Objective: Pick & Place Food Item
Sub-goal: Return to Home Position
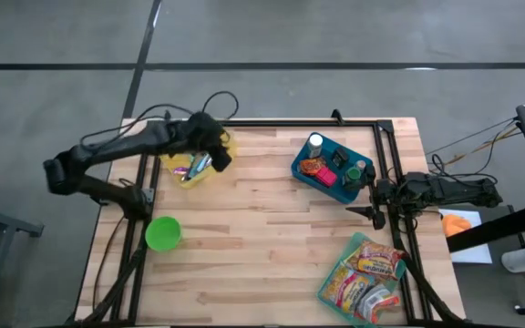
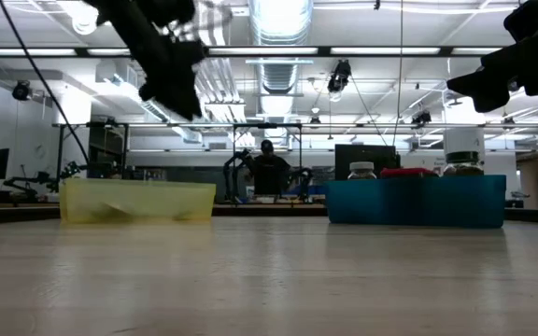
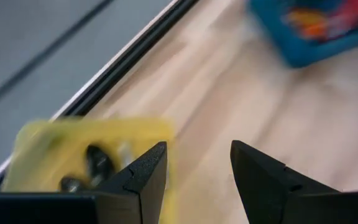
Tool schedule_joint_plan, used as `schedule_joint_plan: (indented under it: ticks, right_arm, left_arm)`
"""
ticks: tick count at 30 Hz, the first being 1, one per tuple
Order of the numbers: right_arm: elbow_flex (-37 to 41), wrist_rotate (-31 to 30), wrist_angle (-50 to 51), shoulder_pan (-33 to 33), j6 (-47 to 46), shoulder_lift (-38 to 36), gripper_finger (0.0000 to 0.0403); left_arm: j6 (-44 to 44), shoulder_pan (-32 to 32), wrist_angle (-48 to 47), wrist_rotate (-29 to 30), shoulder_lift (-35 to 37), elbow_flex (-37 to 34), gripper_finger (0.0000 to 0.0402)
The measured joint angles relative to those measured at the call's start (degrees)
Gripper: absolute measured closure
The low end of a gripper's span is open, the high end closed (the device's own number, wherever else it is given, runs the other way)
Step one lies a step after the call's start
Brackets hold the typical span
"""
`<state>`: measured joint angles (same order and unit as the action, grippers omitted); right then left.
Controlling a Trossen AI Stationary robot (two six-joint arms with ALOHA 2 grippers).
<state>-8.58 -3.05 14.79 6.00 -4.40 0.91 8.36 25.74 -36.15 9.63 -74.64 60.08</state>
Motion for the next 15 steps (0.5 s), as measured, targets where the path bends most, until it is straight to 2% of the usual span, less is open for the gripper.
schedule_joint_plan:
  ticks: [4,9,15]
  right_arm:
    - [0.0,-0.01,-0.01,-0.01,-0.01,-0.02,0.01]
    - [0.0,-0.01,-0.02,-0.01,0.04,-0.01,0.01]
    - [-0.01,-0.01,0.0,-0.01,-0.02,-0.02,0.01]
  left_arm:
    - [-1.57,-7.87,7.27,0.25,6.42,-5.03,0.0223]
    - [-5.1,-16.54,22.24,0.89,13.95,-15.3,0.0223]
    - [-11.8,-22.14,37.68,-0.7,19.74,-25.76,0.0223]
